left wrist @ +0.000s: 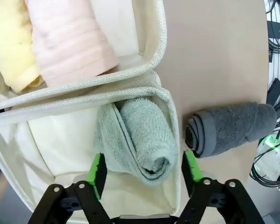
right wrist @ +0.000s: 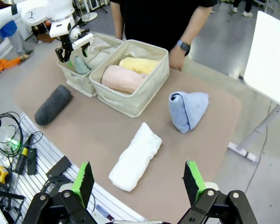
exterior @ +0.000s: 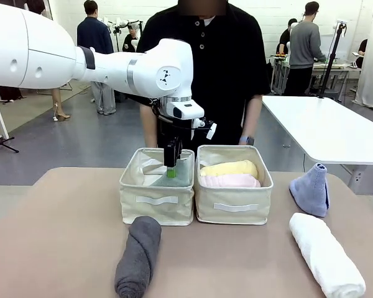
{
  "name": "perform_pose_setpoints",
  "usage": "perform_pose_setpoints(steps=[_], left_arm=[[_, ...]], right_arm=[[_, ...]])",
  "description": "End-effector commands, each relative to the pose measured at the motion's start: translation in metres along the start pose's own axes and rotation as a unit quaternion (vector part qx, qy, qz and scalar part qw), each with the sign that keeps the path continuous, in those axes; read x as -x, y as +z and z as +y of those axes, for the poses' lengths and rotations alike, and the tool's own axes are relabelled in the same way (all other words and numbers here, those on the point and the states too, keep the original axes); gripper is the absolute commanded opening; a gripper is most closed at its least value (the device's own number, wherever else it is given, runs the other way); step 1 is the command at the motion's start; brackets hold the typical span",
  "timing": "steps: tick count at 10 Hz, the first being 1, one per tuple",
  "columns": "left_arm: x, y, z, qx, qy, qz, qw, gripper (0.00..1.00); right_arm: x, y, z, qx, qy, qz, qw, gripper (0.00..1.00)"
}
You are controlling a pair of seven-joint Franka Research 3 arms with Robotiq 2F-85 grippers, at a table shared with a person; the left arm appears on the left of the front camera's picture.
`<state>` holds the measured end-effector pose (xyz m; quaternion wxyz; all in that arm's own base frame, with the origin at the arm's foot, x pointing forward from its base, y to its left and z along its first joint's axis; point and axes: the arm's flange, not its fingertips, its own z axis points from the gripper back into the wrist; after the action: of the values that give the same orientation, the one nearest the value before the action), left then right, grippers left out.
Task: Sort the towels based on their folding style.
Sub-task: Pick up one triangle-folded towel and place it in the left Fabric basket.
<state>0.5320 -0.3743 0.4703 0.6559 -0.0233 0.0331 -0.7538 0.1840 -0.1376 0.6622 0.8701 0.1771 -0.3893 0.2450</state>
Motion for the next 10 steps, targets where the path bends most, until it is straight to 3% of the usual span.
perform_pose_setpoints(steps=[1, 2, 3, 4, 5, 7, 10], left_arm=[[0.008, 0.002, -0.008, -0.008, -0.010, -0.012, 1.000, 1.00], [0.009, 0.006, -0.009, -0.008, -0.011, -0.016, 1.000, 1.00], [0.011, 0.013, -0.012, 0.010, -0.043, -0.014, 0.999, 0.95], [0.029, 0.039, -0.025, 0.018, -0.093, -0.042, 0.995, 0.95], [0.062, 0.076, -0.046, 0.007, -0.133, -0.081, 0.988, 0.95], [0.141, 0.123, -0.097, -0.033, -0.150, -0.132, 0.979, 0.95], [0.251, 0.128, -0.137, -0.063, -0.047, -0.163, 0.983, 0.95]], right_arm=[[0.000, -0.001, -0.001, 0.006, -0.004, 0.001, 1.000, 1.00], [0.000, -0.001, -0.001, 0.006, -0.004, 0.001, 1.000, 1.00], [0.000, -0.001, -0.001, 0.006, -0.004, 0.001, 1.000, 1.00], [0.000, -0.001, -0.001, 0.006, -0.004, 0.001, 1.000, 1.00], [0.000, -0.001, -0.001, 0.006, -0.004, 0.001, 1.000, 1.00], [0.000, -0.001, -0.001, 0.006, -0.004, 0.001, 1.000, 1.00], [0.000, -0.001, -0.001, 0.006, -0.004, 0.001, 1.000, 1.00]])
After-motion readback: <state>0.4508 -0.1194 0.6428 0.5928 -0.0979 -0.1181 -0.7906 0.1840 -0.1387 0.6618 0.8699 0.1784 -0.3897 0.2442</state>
